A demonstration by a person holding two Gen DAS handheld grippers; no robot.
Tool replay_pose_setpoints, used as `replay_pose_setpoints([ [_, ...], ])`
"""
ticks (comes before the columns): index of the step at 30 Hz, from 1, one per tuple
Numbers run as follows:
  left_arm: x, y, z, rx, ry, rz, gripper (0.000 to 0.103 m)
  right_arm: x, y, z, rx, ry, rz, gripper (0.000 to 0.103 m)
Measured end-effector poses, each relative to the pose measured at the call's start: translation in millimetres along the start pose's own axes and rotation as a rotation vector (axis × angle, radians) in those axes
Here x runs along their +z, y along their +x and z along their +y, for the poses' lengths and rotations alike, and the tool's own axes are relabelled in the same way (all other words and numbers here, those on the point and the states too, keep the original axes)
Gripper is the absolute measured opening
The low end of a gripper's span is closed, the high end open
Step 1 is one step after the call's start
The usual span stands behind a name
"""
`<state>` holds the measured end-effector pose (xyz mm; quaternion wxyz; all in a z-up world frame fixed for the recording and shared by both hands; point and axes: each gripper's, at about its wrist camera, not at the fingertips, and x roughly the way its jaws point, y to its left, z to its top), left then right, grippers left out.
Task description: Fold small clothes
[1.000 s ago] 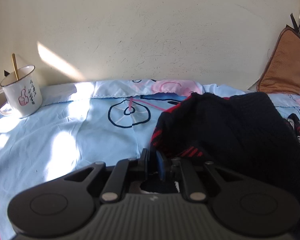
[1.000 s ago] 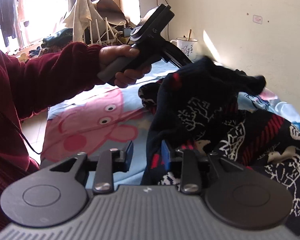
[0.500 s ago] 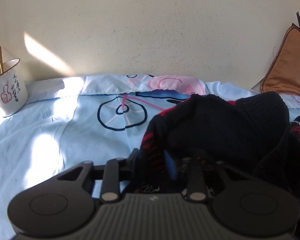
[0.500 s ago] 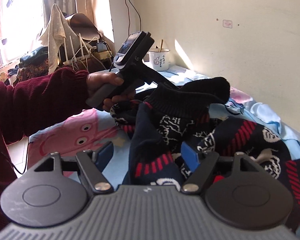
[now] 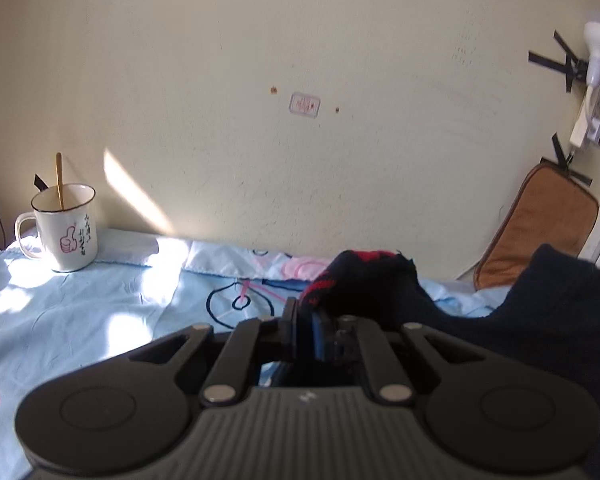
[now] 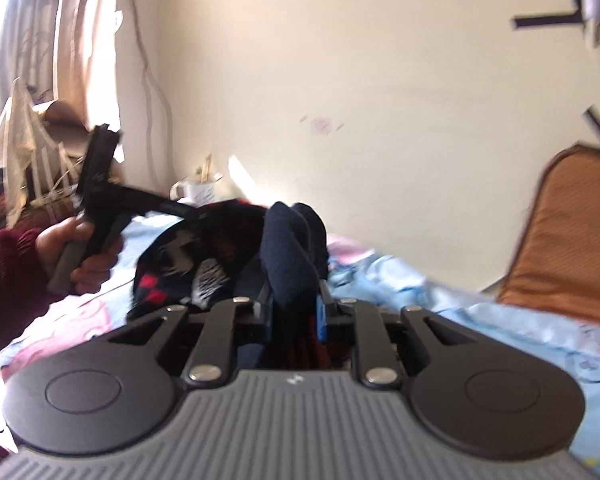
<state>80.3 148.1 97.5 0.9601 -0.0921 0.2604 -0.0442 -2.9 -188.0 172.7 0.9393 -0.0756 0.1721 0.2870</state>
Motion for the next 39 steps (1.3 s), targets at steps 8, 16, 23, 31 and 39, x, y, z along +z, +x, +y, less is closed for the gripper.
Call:
replay_pose_setpoints([
  [8, 41, -122, -36, -0.041, -0.018, -0.358, 0.006, 57, -105, 11, -0.384, -0.245, -0.332, 0.021],
  [16, 88, -265, -73, -0.015, 0.024, -0.725, 0.006, 118, -179, 43, -0.550, -0.441, -0.609, 0.021],
  [23, 106, -316, -101, 0.041, 0.083, -0.848, 0.006, 142, -191, 37, -0.554, -0.433, -0.606, 0.021],
  [31, 86, -212, -74, 0.154, 0.011, -0.551, 0.006, 85, -75, 0, -0.401, -0.301, -0.325, 0.021],
  [39, 23, 38, -6, 0.400, -0.137, 0.064, 0.011, -8, 114, -55, -0.294, -0.041, 0.130, 0.033],
])
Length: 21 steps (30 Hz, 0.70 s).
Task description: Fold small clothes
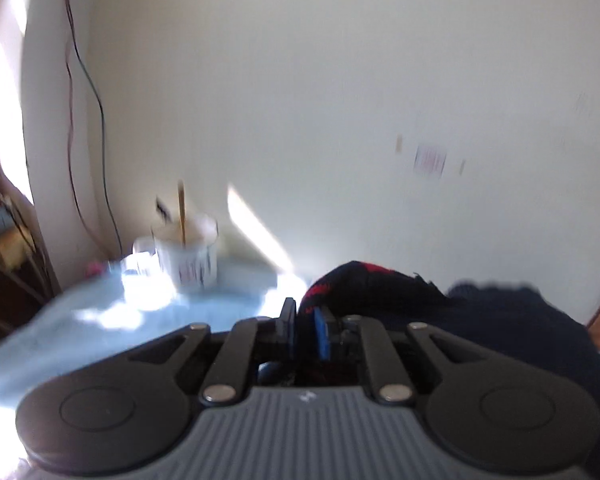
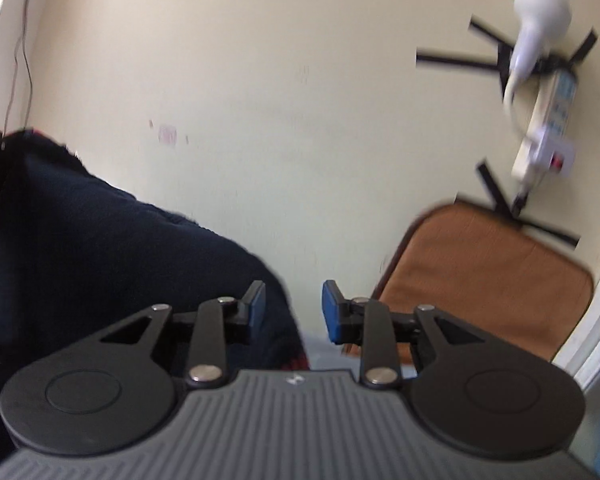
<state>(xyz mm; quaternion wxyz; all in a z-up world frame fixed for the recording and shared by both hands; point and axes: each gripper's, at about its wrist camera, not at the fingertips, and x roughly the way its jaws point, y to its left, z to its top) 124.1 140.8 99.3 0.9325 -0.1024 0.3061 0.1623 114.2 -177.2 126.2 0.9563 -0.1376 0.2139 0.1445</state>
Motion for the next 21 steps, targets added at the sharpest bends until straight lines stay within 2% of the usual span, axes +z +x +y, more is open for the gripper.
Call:
replay_pose_setpoints([
  [2, -26, 30, 8, -0.047, -0.062, 0.117, 0.010, -20, -9, -20, 0.030, 0.066, 0.011, 0.034],
  [3, -41, 33, 8, -0.056, -0.070, 0.126, 0.010, -30, -18, -29, 0.043, 0.089, 0.012, 0.036],
  [5, -58, 26, 5, -0.055, -0.052, 0.097, 0.010, -53, -40, -44, 0.060, 0.119, 0.023, 0.042],
  [9, -74, 5, -19, -0.113, -0.006, 0.032, 0.014, -102, -64, -55, 0.016, 0.213, 0.097, 0.068],
  [13, -90, 3, -55, -0.185, 0.104, 0.015, 0.021, -141, -77, -49, 0.090, 0.371, 0.150, 0.075],
  [15, -102, 6, -65, -0.212, 0.136, 0.010, 0.021, -151, -75, -35, 0.093, 0.370, 0.181, 0.076],
  [17, -113, 15, -70, -0.206, 0.175, 0.029, 0.022, -158, -70, -20, 0.087, 0.348, 0.213, 0.075],
  [18, -113, 19, -71, -0.208, 0.184, 0.061, 0.022, -160, -66, -13, 0.074, 0.325, 0.231, 0.070],
  [19, -112, 18, -69, -0.221, 0.166, 0.045, 0.023, -161, -63, -4, 0.029, 0.279, 0.241, 0.059],
  [20, -112, 17, -67, -0.226, 0.158, 0.043, 0.024, -157, -63, 3, -0.013, 0.230, 0.210, 0.044],
  [21, -112, 18, -65, -0.227, 0.152, 0.051, 0.025, -153, -61, 8, -0.062, 0.171, 0.203, 0.012],
])
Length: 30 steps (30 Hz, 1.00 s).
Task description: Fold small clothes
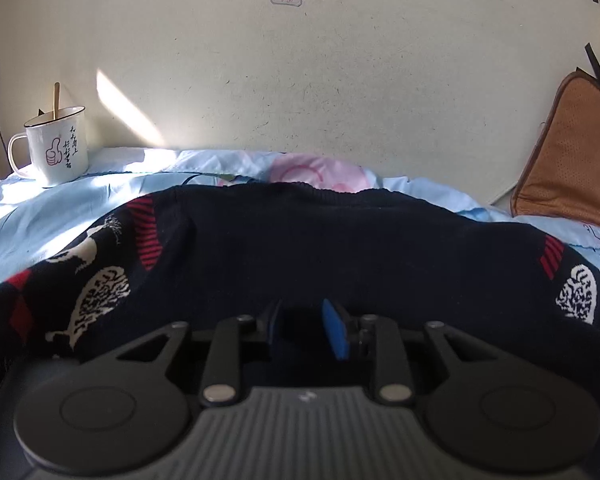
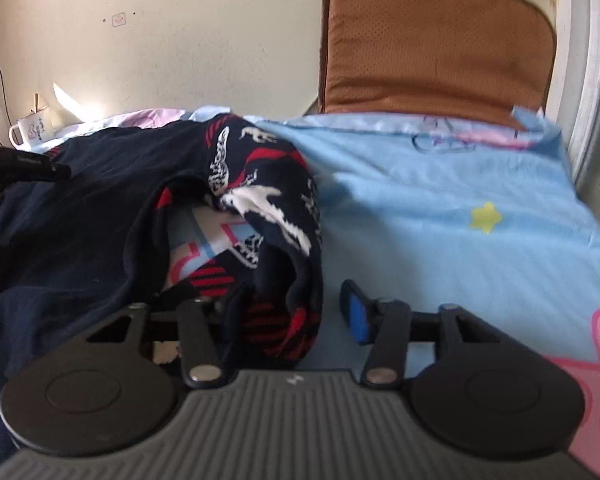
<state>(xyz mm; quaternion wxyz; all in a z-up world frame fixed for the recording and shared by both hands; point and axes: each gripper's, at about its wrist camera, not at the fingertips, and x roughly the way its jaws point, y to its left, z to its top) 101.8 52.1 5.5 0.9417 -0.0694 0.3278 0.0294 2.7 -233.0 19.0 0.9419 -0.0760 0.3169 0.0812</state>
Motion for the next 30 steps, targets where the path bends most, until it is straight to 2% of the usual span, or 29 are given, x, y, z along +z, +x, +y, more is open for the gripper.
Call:
replay_pose_setpoints([
  [1, 0, 1, 1, -0.005, -0.005, 0.007, 0.025, 7, 0, 5, -0.066, -0.058, -0.026, 0.011],
  [5, 0, -1, 2, -0.013, -0.007, 0.005, 0.028, 40, -8, 3, -0.426, -0.343, -0.201, 0.010],
  [8, -1, -3, -1, -0.016, 0.006, -0.001, 0.034, 66, -4, -9, -0.625, -0.497, -0.275, 0.010],
  [11, -1, -3, -1, -0.021, 0.015, -0.007, 0.040, 62, 13, -5, -0.856, -0.761, -0.374, 0.011],
  [12, -1, -3, -1, -0.022, 0.016, -0.006, 0.040, 57, 19, -4, -0.905, -0.830, -0.389, 0.011],
  [16, 0, -1, 1, -0.026, 0.007, 0.007, 0.043, 25, 38, -4, -0.911, -0.953, -0.325, 0.011],
  [19, 0, 0, 1, -0.027, 0.009, 0.011, 0.047, 8, 37, -7, -0.840, -0.897, -0.232, 0.018],
  [21, 0, 0, 0, -0.026, 0.014, 0.012, 0.048, 3, 33, -11, -0.772, -0.806, -0.148, 0.029],
  [24, 0, 0, 1, -0.026, 0.017, 0.013, 0.050, 9, 27, -28, -0.687, -0.616, -0.080, 0.045],
  [28, -1, 0, 3, -0.026, 0.014, 0.014, 0.052, 16, 19, -71, -0.647, -0.338, -0.014, 0.049],
  [30, 0, 0, 3, -0.027, 0.015, 0.015, 0.053, 17, 6, -100, -0.620, -0.121, 0.010, 0.049],
])
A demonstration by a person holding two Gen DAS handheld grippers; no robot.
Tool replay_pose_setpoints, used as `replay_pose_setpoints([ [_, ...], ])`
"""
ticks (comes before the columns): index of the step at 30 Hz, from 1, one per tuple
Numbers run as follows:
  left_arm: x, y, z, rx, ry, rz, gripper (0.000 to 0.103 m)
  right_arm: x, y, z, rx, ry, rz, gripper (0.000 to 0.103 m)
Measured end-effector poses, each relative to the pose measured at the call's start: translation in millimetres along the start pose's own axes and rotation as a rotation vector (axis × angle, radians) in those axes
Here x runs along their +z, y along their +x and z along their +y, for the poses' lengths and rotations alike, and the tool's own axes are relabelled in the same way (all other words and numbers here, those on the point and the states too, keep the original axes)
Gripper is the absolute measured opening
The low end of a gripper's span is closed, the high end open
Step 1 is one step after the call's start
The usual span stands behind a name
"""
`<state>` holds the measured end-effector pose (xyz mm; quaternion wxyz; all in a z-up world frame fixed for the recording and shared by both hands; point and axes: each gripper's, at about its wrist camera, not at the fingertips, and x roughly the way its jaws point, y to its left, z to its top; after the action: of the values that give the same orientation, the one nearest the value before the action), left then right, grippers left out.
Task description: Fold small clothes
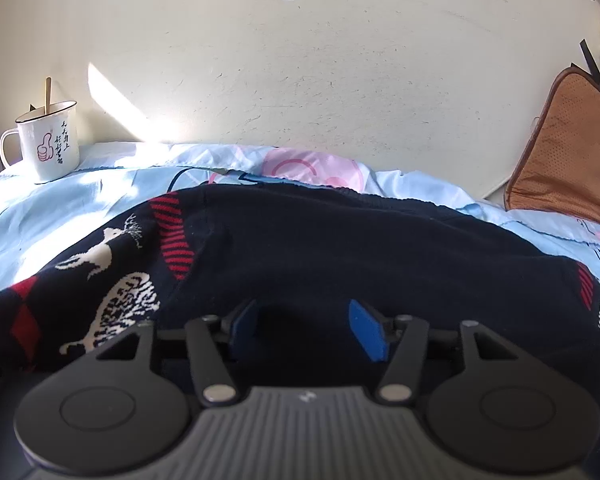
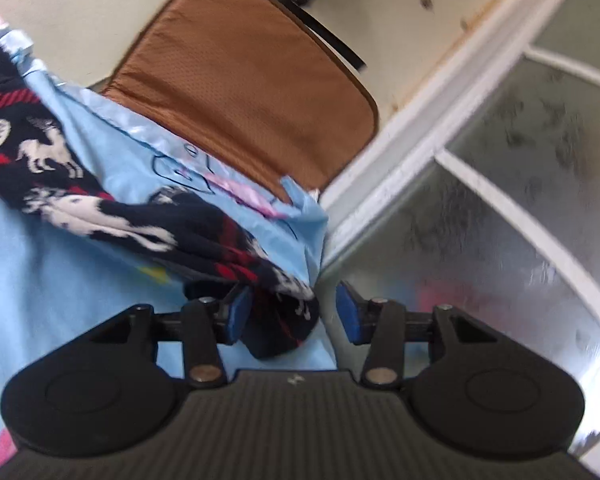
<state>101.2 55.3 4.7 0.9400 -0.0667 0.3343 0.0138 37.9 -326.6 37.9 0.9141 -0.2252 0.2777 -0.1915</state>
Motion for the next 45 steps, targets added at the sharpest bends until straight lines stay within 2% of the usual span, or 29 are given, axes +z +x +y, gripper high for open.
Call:
replay_pose_setpoints([
  [3, 0, 0, 0, 0.000, 0.000, 0.001, 0.053, -12, -4, -55, 0.158, 0.409, 0.072, 0.050],
  [6, 0, 0, -1, 0.002, -0.001, 0.000, 0.054, -38, 0, -89, 0.458, 0.823, 0.137, 0.052],
  [8, 0, 0, -2, 0.003, -0.002, 0.000, 0.055, -53, 7, -89, 0.614, 1.005, 0.173, 0.054],
  [10, 0, 0, -2, 0.004, -0.003, 0.000, 0.055, -57, 17, -81, 0.630, 1.049, 0.199, 0.057],
  [11, 0, 0, -2, 0.004, -0.003, 0.000, 0.055, -57, 25, -75, 0.610, 1.055, 0.218, 0.060],
  [14, 0, 0, -2, 0.003, -0.004, 0.000, 0.055, -59, 49, -69, 0.488, 1.068, 0.264, 0.062],
  [18, 0, 0, -2, 0.003, -0.003, 0.000, 0.056, -68, 80, -70, 0.522, 1.218, 0.227, 0.063],
  [19, 0, 0, -3, 0.004, -0.002, 0.000, 0.057, -65, 87, -69, 0.528, 1.232, 0.223, 0.062],
  [20, 1, 1, -3, 0.004, 0.000, 0.001, 0.057, -59, 93, -67, 0.544, 1.229, 0.216, 0.053],
  [21, 1, 1, -3, 0.005, 0.002, 0.002, 0.057, -51, 96, -65, 0.550, 1.212, 0.210, 0.026],
  [22, 1, 1, -3, 0.005, 0.004, 0.002, 0.057, -40, 96, -66, 0.544, 1.183, 0.196, 0.019],
  [24, 1, 1, -3, 0.005, 0.007, 0.003, 0.057, -21, 81, -78, 0.509, 1.147, 0.065, 0.018],
  [26, 1, 1, -4, 0.006, 0.011, 0.004, 0.057, -15, 61, -103, 0.473, 1.179, -0.094, 0.018],
  [27, 1, 1, -3, 0.001, 0.016, 0.006, 0.059, -13, 56, -113, 0.454, 1.196, -0.131, 0.018],
  [30, 1, 2, -6, -0.008, 0.034, 0.011, 0.064, -11, 60, -120, 0.403, 1.164, -0.111, 0.018],
  [34, 1, 1, -9, -0.014, 0.050, 0.013, 0.068, -18, 78, -106, 0.435, 1.158, -0.003, 0.018],
  [37, 1, 1, -9, -0.015, 0.052, 0.014, 0.068, -20, 70, -95, 0.471, 1.154, 0.024, 0.018],
  [41, 1, -6, -7, -0.039, 0.037, -0.023, 0.068, 16, 41, -81, 0.589, 1.090, -0.057, 0.018],
  [45, 6, -22, 11, -0.133, -0.055, -0.100, 0.069, 86, -7, -43, 0.760, 0.890, -0.194, 0.018],
])
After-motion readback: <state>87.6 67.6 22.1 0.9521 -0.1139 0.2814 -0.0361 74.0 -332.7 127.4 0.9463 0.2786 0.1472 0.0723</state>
